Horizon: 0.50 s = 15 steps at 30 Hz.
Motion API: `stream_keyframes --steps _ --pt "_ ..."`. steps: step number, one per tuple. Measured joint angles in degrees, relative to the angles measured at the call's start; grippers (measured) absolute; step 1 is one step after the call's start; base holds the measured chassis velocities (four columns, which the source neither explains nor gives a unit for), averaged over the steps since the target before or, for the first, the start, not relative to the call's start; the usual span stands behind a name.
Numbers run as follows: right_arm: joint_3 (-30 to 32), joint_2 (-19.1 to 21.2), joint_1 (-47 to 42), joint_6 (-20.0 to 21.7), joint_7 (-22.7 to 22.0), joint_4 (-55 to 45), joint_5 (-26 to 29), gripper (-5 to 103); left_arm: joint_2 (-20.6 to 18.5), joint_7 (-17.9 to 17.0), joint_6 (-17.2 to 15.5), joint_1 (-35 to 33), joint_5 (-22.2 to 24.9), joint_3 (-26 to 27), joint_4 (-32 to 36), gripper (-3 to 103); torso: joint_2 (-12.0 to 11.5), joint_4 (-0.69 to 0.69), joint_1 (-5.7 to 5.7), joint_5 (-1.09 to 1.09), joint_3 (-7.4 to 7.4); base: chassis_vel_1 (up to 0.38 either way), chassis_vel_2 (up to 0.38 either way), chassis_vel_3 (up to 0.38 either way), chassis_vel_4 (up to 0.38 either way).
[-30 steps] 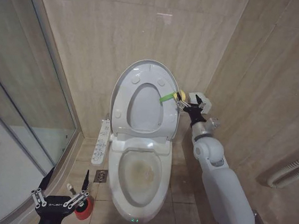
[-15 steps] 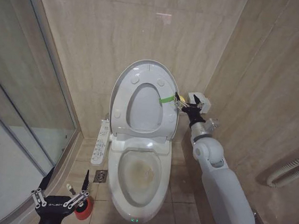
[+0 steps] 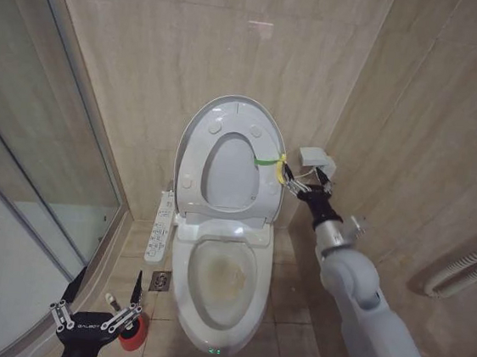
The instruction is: Open the toilet lid, clean the toilet bowl with a toilet brush, close the toilet lid, and flush.
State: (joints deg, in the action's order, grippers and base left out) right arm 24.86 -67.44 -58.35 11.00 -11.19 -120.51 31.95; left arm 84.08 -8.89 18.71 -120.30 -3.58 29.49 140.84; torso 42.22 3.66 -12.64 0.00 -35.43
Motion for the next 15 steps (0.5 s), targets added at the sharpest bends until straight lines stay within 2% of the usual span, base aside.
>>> stream_keyframes --steps 5,11,15 --pt "0.8 -0.7 -6.3 0.7 -1.5 -3.1 -3.9 100 0.0 0.0 0.0 0.0 0.0 0.0 0.0 100 0.0 -0.01 0.00 0.01 0.00 0.000 0.000 0.000 0.000" --pt "2.5 -1.6 -15.2 -1.3 -1.5 -4.7 -8.1 100 0.0 0.0 0.0 0.0 0.0 0.0 0.0 100 0.0 0.00 0.00 0.00 0.00 0.000 0.000 0.000 0.000" --pt "4.7 -4.2 -23.3 -2.5 -1.4 -7.1 -11.5 100 0.0 0.0 0.0 0.0 0.0 0.0 0.0 100 0.0 0.01 0.00 0.00 0.00 0.000 0.000 0.000 0.000"
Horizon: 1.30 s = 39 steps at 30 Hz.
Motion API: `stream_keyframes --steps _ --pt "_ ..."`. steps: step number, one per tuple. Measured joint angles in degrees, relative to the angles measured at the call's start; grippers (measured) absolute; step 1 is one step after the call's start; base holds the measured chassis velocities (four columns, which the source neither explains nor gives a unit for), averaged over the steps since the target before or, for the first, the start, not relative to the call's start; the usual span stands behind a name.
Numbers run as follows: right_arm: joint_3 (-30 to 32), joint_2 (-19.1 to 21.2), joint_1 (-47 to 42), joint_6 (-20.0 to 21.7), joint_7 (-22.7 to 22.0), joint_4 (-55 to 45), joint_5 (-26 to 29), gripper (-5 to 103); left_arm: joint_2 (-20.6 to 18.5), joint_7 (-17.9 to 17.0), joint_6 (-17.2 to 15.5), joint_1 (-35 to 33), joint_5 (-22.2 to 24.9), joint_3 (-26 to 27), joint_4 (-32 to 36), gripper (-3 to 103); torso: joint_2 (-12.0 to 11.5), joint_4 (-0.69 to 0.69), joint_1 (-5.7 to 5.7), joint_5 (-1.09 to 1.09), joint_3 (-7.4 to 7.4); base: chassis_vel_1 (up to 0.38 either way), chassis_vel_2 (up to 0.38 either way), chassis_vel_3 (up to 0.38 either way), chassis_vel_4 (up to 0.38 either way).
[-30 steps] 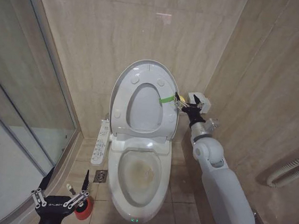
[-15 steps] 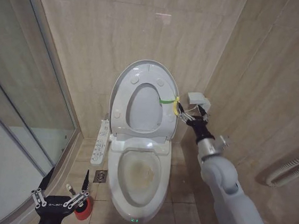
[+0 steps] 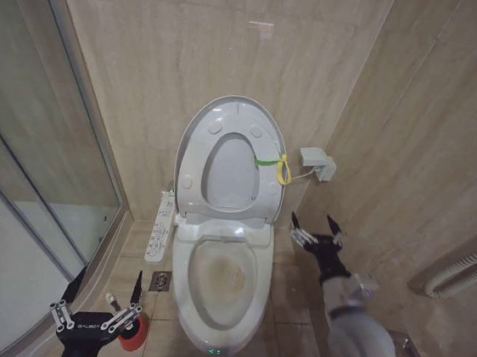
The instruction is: Open the toilet lid, clean the toilet bowl with a toilet brush, close the toilet lid, and flush.
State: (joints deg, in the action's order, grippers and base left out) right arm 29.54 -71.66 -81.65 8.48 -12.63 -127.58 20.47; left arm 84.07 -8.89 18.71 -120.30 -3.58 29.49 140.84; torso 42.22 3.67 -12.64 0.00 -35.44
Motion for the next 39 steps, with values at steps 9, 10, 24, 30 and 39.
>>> stream_keyframes --steps 9,10,24,30,39 --pt "2.4 -3.8 -10.7 -4.5 0.4 -3.2 -4.2 100 0.0 0.0 0.0 0.0 0.0 0.0 0.0 100 0.0 -0.02 0.00 0.00 0.00 0.000 0.000 0.000 0.000" --pt "3.1 -4.4 -12.1 -4.9 0.5 -3.7 -4.3 100 0.0 0.0 0.0 0.0 0.0 0.0 0.0 100 0.0 -0.02 0.00 0.00 0.00 0.000 0.000 0.000 0.000" --pt "8.9 -9.4 -23.0 -6.4 11.8 -10.9 -5.7 100 0.0 0.0 0.0 0.0 0.0 0.0 0.0 100 0.0 -0.01 -0.01 0.00 0.00 0.000 0.000 0.000 0.000" --pt "9.0 -10.8 -24.9 -6.8 14.1 -12.1 -6.6 100 0.0 0.0 0.0 0.0 0.0 0.0 0.0 100 0.0 -0.01 -0.01 0.01 0.00 0.000 0.000 0.000 0.000" --pt "8.2 -15.1 -26.5 -7.7 14.0 -12.5 -8.8 100 0.0 0.0 0.0 0.0 0.0 0.0 0.0 100 0.0 -0.01 -0.01 0.00 -0.01 0.000 0.000 0.000 0.000"
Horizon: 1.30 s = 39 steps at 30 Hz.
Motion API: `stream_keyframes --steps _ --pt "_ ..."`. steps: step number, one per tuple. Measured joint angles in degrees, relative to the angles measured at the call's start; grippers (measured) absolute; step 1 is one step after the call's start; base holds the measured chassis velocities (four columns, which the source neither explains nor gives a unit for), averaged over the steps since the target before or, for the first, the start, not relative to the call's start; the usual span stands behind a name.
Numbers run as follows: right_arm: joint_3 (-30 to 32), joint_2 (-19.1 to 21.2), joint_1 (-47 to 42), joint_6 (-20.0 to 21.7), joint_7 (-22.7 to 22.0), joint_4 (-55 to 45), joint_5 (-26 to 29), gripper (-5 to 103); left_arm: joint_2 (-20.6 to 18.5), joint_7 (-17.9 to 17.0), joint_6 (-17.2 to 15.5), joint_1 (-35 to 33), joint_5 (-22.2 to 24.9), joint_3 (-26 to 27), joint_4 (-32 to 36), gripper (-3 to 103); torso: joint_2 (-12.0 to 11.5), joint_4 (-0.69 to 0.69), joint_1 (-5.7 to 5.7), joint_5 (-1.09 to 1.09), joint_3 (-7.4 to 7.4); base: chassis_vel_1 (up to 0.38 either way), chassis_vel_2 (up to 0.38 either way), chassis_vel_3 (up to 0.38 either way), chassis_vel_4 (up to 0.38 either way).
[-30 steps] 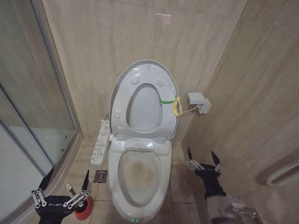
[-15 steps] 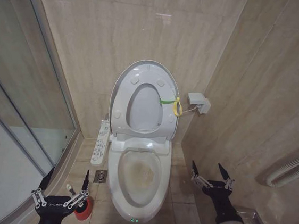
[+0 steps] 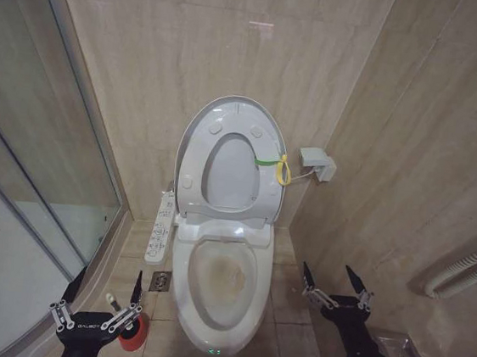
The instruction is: Open the toilet lid, clean the toilet bowl with a toilet brush, close the toilet lid, and flush.
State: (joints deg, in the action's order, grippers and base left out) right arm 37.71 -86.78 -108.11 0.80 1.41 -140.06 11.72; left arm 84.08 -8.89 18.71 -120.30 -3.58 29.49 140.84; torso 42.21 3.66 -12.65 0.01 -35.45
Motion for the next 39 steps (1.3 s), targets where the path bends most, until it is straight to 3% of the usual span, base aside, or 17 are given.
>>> stream_keyframes --steps 6,16,39 --pt "1.4 -1.8 0.8 -1.6 0.0 1.1 -1.0 100 0.0 0.0 0.0 0.0 0.0 0.0 0.0 100 0.0 0.01 0.00 0.00 0.00 0.000 0.000 0.000 0.000" --pt "8.2 1.7 3.3 -0.4 0.0 1.3 3.9 100 0.0 0.0 0.0 0.0 0.0 0.0 0.0 100 0.0 0.00 0.00 -0.01 0.00 0.000 0.000 0.000 0.000" --pt "5.6 0.9 2.1 -0.3 0.3 0.9 3.2 100 0.0 0.0 0.0 0.0 0.0 0.0 0.0 100 0.0 0.00 0.00 0.00 0.00 0.000 0.000 0.000 0.000"
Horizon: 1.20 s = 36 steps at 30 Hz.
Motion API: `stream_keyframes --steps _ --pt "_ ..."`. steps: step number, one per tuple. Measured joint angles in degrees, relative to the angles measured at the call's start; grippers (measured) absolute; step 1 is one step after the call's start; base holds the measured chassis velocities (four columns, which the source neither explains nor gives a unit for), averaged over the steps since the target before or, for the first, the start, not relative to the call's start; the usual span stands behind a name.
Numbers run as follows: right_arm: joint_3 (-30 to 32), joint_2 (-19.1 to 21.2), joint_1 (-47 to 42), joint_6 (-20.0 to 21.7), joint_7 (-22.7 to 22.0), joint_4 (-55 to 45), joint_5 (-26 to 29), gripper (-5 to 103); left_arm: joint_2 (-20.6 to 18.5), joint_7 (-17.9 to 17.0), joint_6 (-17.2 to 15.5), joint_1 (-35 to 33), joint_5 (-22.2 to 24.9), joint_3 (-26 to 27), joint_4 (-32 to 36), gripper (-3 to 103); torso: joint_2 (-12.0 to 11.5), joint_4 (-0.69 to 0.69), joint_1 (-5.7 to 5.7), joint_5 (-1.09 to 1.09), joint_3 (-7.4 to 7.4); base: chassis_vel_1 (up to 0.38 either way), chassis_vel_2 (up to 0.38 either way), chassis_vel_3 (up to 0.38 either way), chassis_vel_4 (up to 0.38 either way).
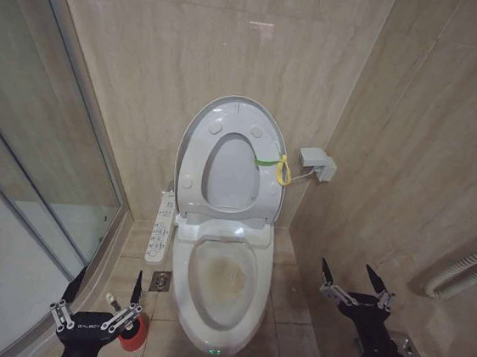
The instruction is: Open the toilet lid, clean the toilet bowl with a toilet brush, close the toilet lid, and flush.
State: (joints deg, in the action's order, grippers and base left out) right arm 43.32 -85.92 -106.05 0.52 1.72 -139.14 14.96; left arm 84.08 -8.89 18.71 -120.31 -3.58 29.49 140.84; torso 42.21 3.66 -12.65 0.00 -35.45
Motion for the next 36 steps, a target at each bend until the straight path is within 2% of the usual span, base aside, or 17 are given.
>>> stream_keyframes --steps 36 --pt "0.0 0.0 0.0 0.0 0.0 0.0 -0.1 100 0.0 0.0 0.0 0.0 0.0 0.0 0.0 100 0.0 0.00 0.00 0.00 0.00 0.000 0.000 0.000 0.000"
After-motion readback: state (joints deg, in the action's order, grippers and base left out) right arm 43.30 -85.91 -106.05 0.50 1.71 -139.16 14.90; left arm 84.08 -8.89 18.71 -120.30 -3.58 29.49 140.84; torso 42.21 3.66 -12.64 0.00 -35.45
